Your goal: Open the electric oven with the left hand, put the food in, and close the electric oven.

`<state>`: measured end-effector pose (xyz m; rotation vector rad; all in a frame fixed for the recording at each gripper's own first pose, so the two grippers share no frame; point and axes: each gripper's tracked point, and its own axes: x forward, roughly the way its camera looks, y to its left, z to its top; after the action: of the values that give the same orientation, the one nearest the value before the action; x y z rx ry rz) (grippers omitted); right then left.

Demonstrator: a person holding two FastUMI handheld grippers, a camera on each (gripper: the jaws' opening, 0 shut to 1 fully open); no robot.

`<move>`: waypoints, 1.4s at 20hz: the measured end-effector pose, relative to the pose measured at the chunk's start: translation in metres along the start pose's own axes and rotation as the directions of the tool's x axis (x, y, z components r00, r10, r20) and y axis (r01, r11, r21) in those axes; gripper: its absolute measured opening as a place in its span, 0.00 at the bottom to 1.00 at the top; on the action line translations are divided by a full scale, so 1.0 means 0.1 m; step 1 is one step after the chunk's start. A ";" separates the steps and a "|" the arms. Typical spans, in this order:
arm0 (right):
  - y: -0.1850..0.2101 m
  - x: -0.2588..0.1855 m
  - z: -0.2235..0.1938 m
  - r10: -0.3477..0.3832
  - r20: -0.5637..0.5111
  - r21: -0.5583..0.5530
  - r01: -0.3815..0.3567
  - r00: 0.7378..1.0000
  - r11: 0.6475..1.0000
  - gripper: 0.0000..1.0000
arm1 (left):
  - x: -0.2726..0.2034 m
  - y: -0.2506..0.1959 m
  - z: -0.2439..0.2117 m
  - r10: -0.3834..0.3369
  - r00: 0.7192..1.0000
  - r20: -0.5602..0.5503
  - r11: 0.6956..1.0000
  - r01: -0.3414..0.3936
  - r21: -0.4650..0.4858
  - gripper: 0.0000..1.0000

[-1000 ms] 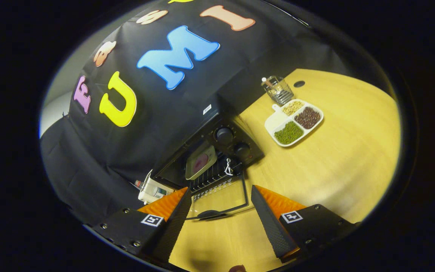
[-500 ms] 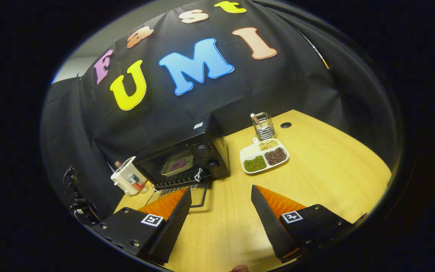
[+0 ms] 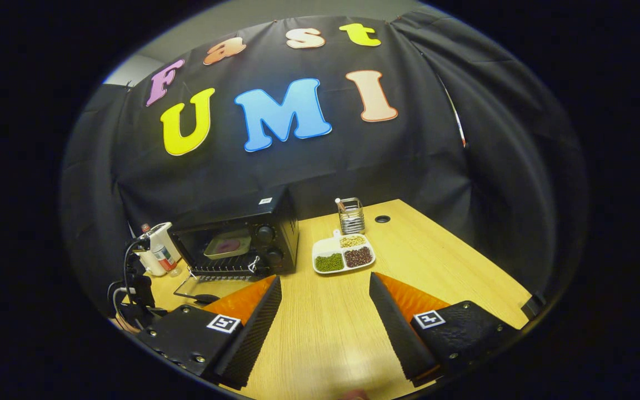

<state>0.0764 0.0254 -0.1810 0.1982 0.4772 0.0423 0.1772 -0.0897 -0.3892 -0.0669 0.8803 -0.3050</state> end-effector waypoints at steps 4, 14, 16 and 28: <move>-0.01 -0.07 0.08 -0.025 0.022 -0.100 0.027 0.999 0.995 0.98 | 0.12 0.03 0.03 0.029 1.000 -0.002 0.999 -0.029 0.019 1.00; 0.00 -0.08 0.07 -0.041 0.018 -0.093 0.042 0.999 0.995 0.98 | 0.28 0.16 0.16 0.100 0.992 0.076 0.994 -0.103 0.041 0.99; -0.01 -0.08 0.08 -0.041 0.021 -0.094 0.043 0.999 0.995 0.98 | 0.27 0.16 0.17 0.101 0.991 0.086 0.994 -0.104 0.032 1.00; 0.23 -0.02 0.04 0.001 0.021 -0.109 0.001 1.000 0.994 0.98 | -0.13 0.12 0.56 0.079 0.964 0.253 0.996 -0.083 0.008 0.97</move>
<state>0.0768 0.0473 -0.1717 0.0914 0.4530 0.0662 0.2152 -0.0778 -0.3459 -0.0515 0.6252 -0.2220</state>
